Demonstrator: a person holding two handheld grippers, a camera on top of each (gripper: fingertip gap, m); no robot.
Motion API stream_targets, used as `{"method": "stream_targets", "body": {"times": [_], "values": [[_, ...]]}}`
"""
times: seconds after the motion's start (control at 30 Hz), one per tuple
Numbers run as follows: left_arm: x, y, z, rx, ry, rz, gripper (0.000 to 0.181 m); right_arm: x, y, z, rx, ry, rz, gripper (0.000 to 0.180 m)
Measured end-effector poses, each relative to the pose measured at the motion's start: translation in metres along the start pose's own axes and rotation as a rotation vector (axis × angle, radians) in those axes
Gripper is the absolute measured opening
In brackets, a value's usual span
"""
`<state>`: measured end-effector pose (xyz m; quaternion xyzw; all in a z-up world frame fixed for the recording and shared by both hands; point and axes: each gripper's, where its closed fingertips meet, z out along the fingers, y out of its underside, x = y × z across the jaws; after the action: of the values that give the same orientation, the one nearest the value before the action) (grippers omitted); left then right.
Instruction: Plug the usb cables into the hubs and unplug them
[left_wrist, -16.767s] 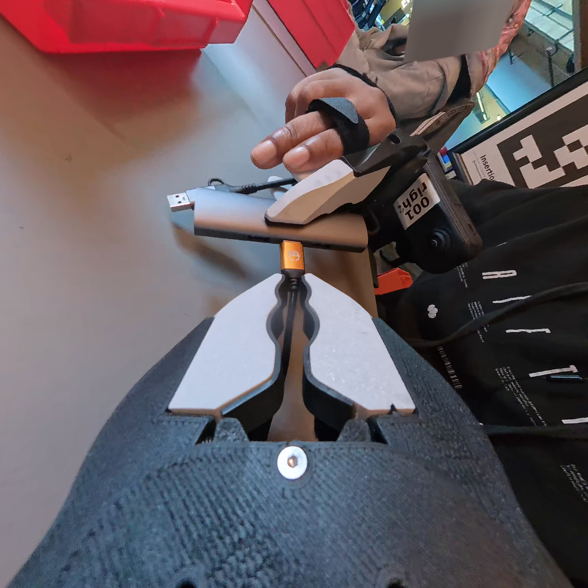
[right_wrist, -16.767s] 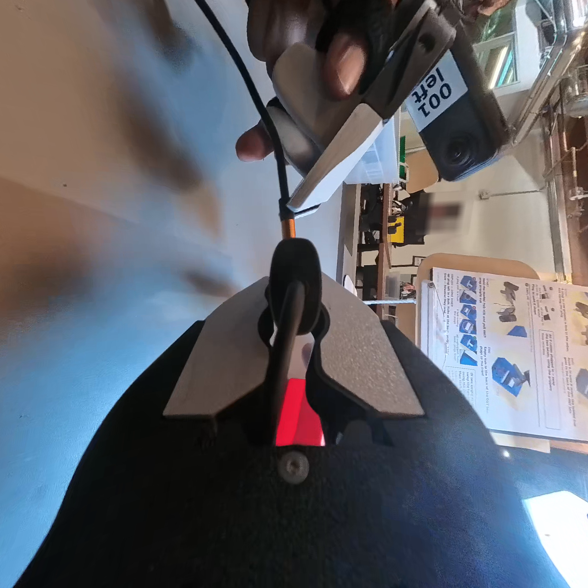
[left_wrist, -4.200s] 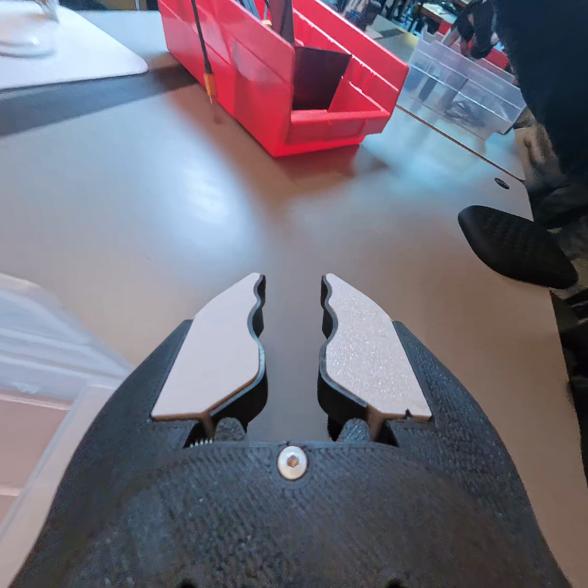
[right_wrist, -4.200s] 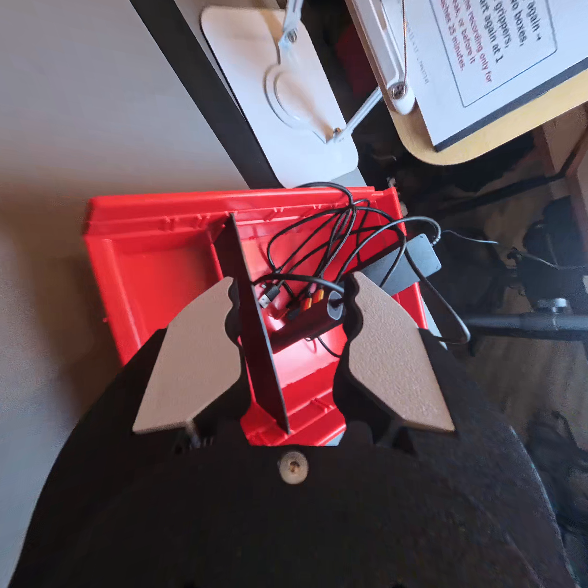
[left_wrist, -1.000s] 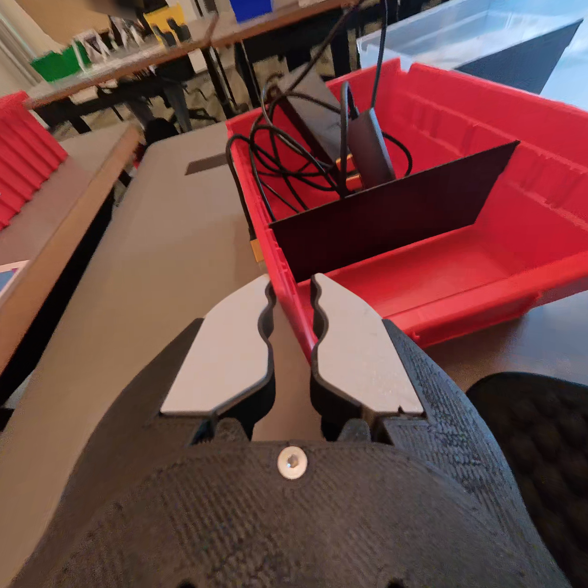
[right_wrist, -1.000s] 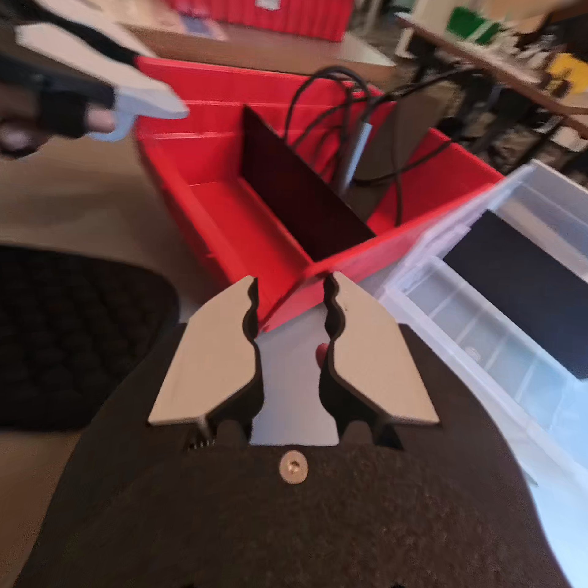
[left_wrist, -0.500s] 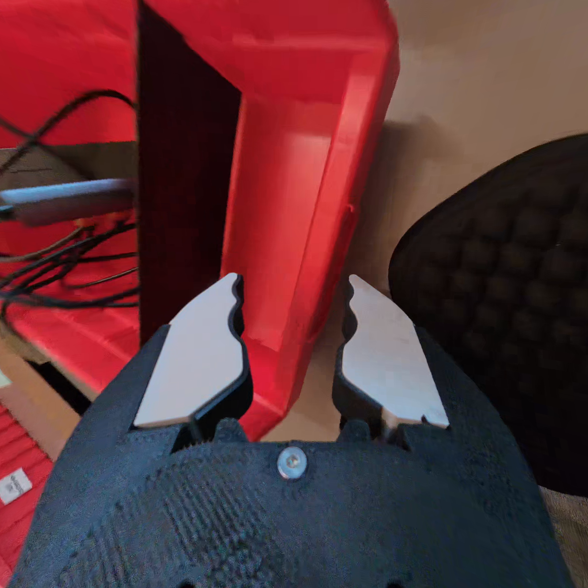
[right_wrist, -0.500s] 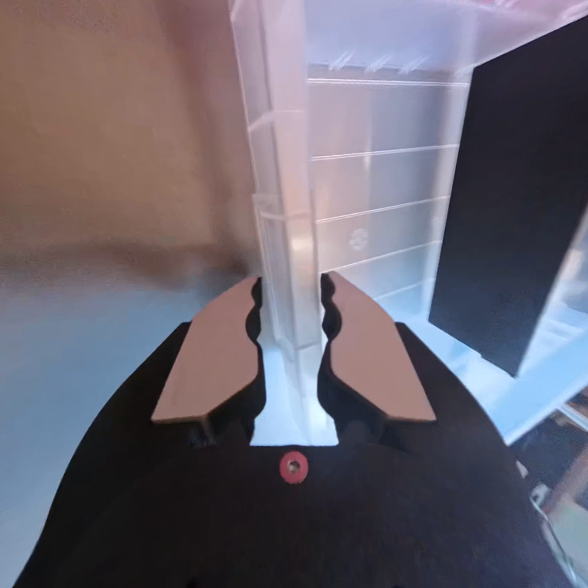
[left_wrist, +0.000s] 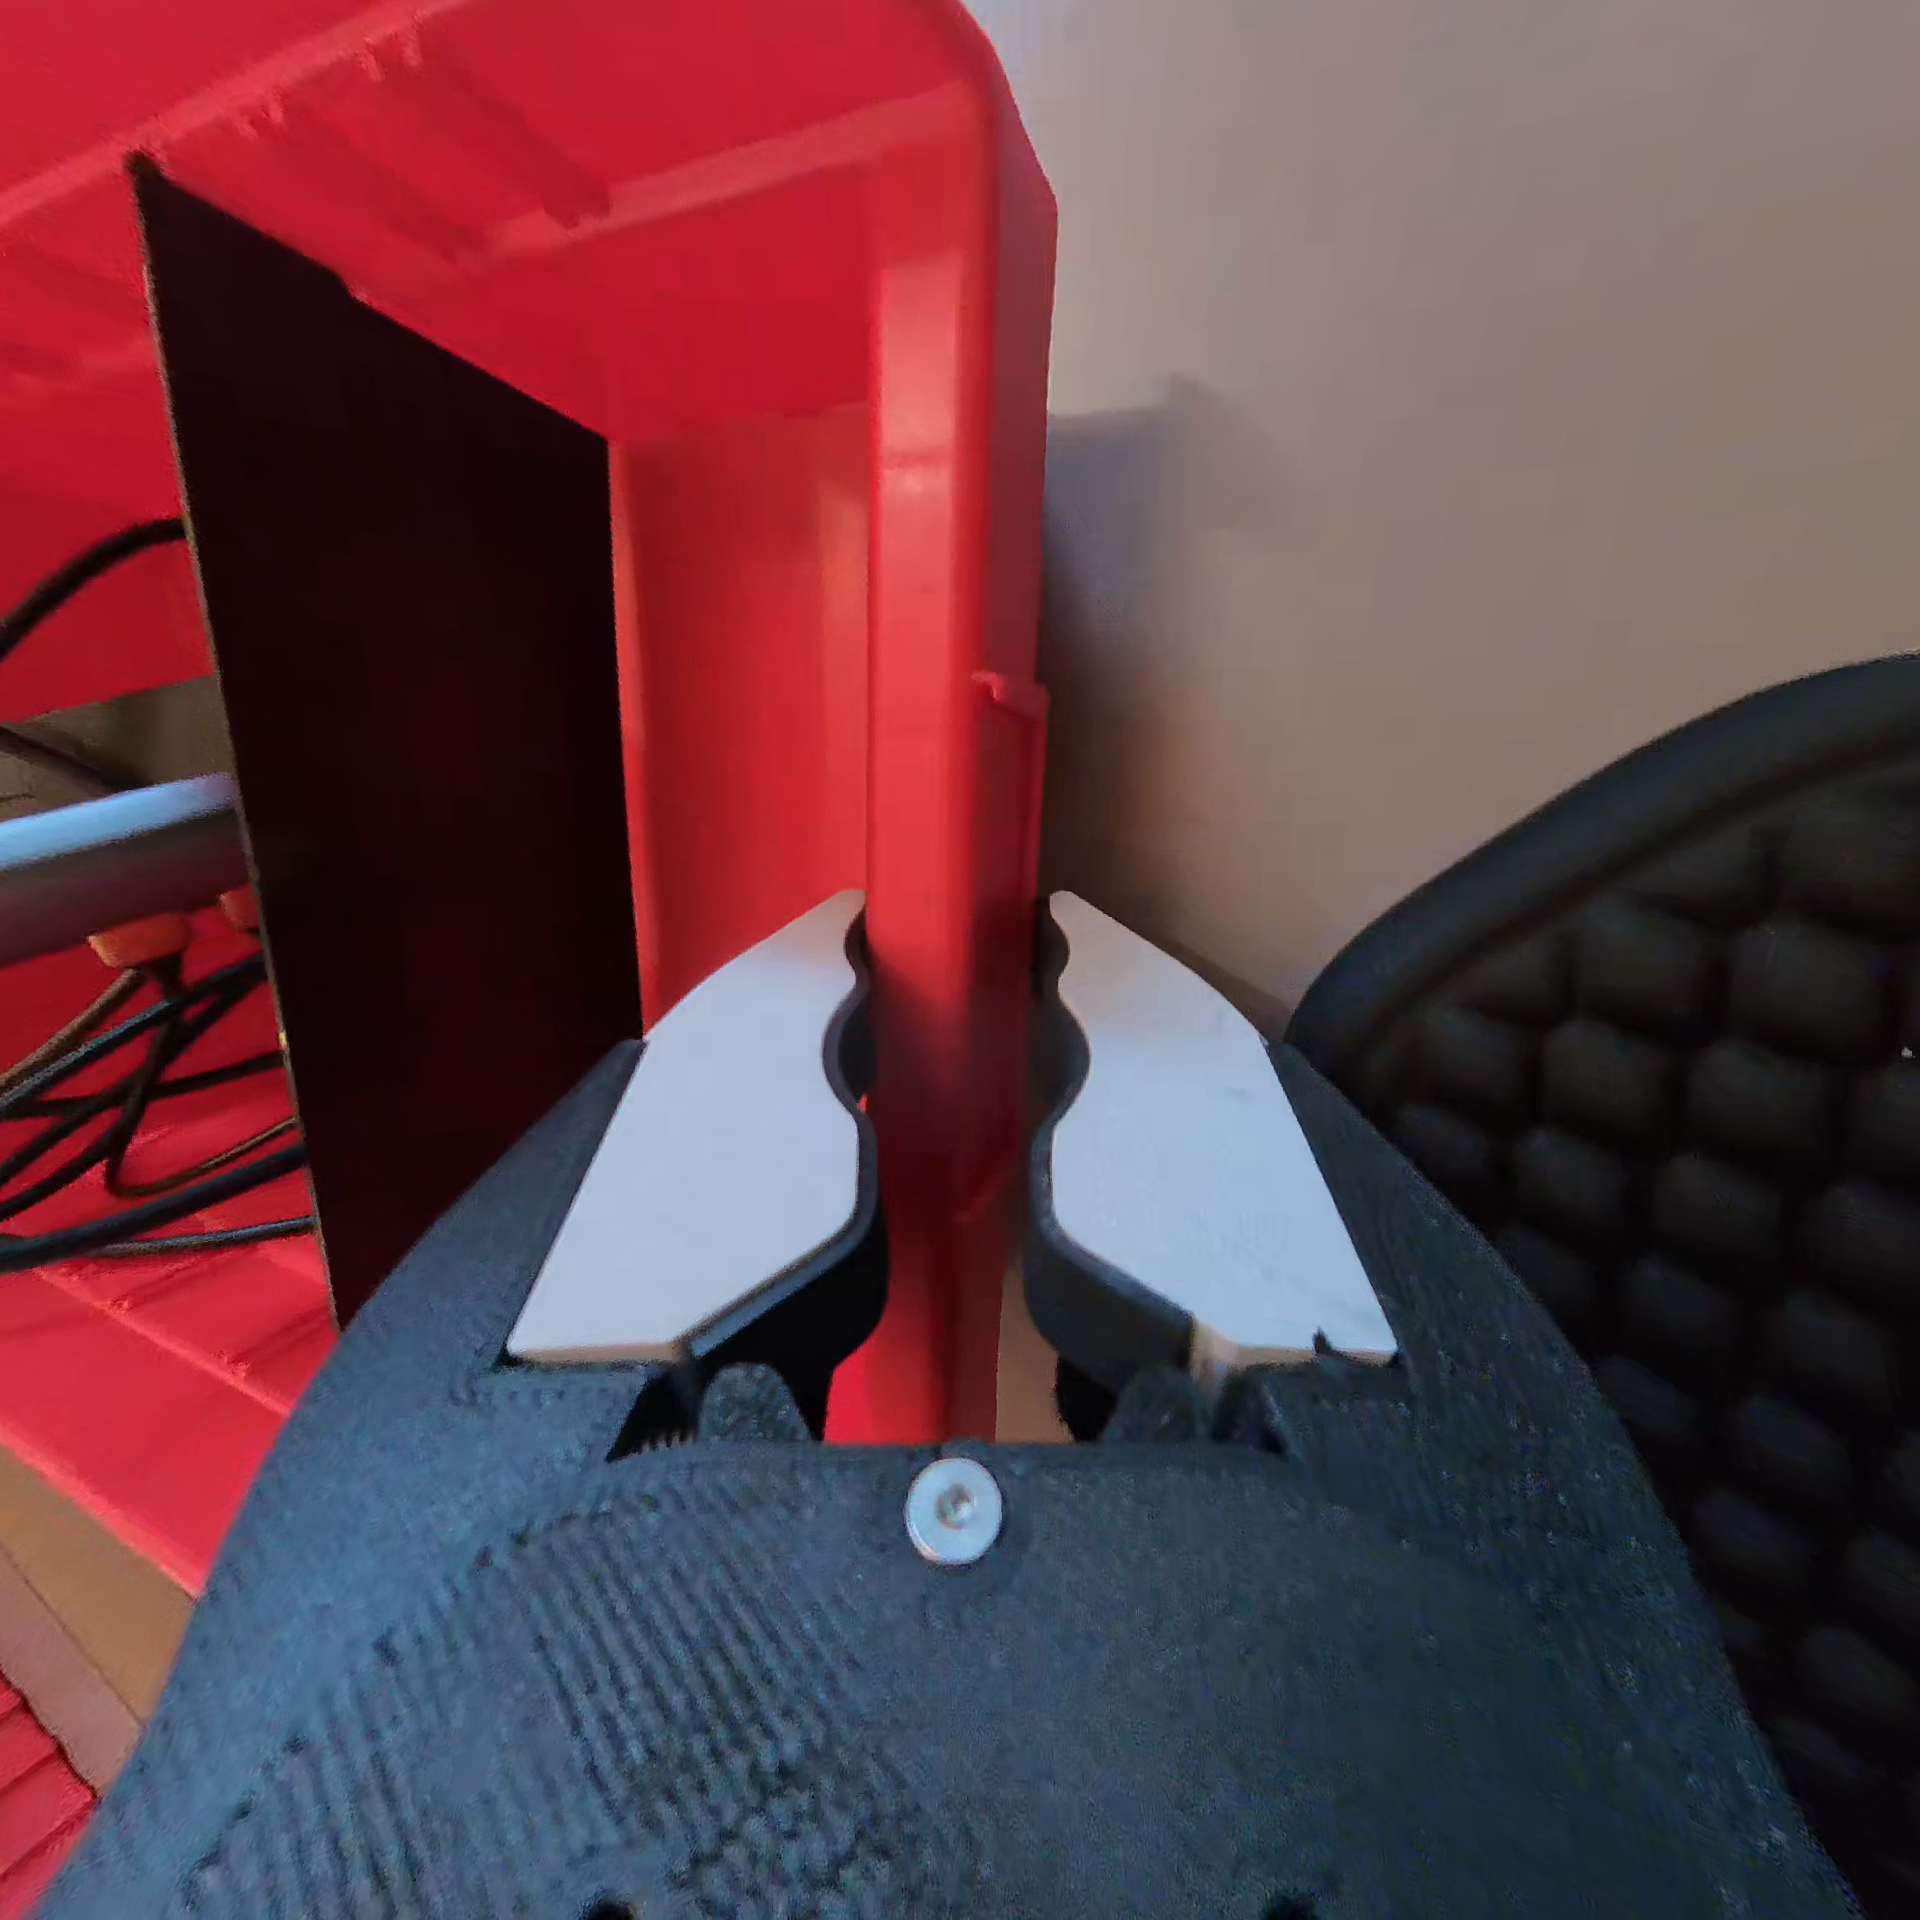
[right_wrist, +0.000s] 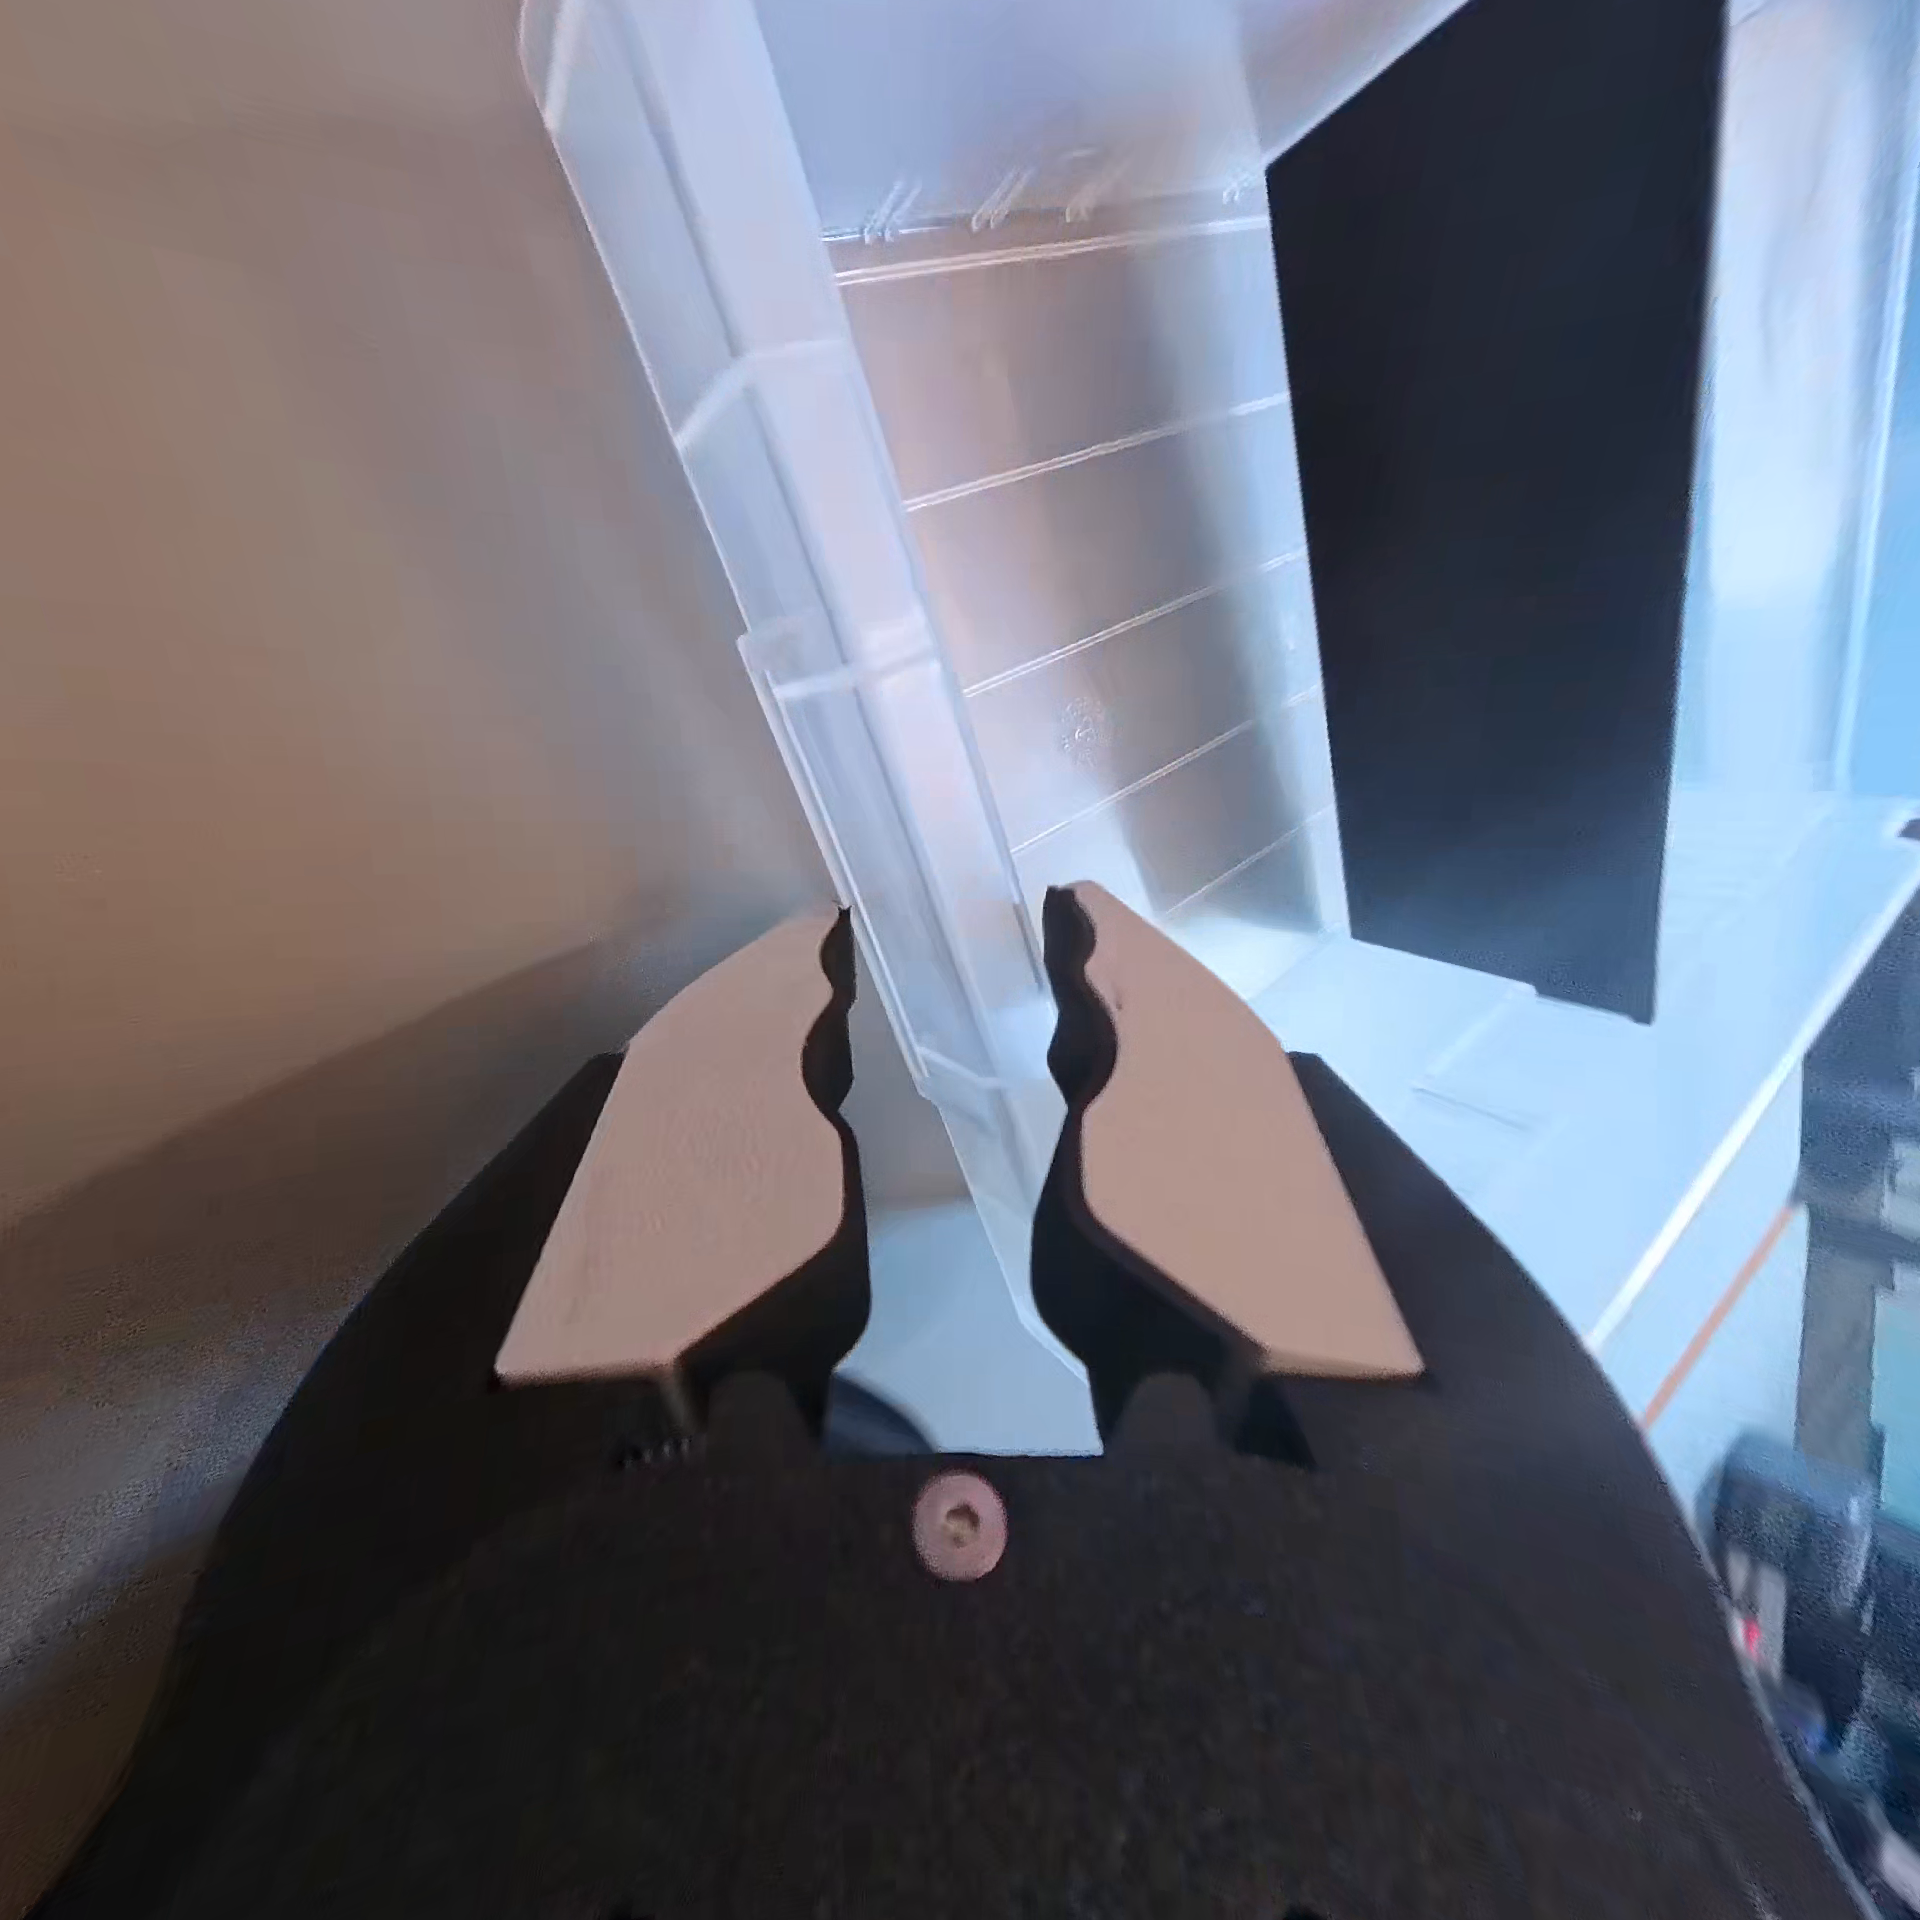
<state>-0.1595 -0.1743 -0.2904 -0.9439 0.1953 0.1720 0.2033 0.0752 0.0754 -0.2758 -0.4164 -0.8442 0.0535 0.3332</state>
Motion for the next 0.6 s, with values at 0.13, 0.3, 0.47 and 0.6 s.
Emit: {"method": "stream_targets", "body": {"times": [0.13,0.3,0.47,0.6], "values": [[-0.008,-0.004,0.005,0.001,-0.042,0.012,0.029,0.013,0.036,-0.008,-0.079,0.115,0.042,0.035],[-0.029,-0.007,0.015,0.027,-0.066,-0.016,0.029,0.057,0.055,0.015,-0.116,0.186,0.032,0.034],[-0.057,-0.006,0.027,0.036,-0.086,-0.042,0.03,0.106,0.062,0.046,-0.115,0.19,0.041,0.033],[-0.077,-0.004,0.035,0.035,-0.116,-0.056,0.03,0.134,0.069,0.061,-0.108,0.208,0.045,0.033]]}}
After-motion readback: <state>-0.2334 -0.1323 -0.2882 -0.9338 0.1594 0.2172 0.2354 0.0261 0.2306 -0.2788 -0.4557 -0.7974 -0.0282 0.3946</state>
